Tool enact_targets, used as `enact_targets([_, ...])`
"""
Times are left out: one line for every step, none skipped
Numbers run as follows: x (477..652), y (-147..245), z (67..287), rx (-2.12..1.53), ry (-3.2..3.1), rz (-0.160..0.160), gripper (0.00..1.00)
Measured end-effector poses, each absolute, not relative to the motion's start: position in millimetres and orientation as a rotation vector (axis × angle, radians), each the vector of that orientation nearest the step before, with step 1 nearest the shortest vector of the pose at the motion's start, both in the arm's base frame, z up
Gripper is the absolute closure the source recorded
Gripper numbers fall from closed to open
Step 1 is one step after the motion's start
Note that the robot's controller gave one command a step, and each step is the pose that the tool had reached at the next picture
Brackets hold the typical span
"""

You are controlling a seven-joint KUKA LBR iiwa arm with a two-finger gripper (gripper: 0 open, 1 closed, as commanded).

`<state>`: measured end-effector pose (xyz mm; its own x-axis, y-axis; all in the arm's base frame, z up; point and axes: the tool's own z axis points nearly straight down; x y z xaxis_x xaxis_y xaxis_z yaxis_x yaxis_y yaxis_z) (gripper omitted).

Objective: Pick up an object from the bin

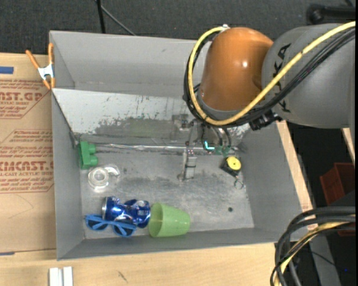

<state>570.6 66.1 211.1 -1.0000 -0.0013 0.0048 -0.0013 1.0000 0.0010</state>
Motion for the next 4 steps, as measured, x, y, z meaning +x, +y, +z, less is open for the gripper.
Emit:
enact_targets([484.9,150,68,0.167,-3.142,-0.007,0.00])
enact_targets([481.4,202,100,-0.203,-3.136,-0.005,0.00])
enact_targets([487.5,203,107,-0.730,-3.054,0.002,0.00])
enact_targets([479.3,195,68,-1.003,-2.974,0.003,0.00])
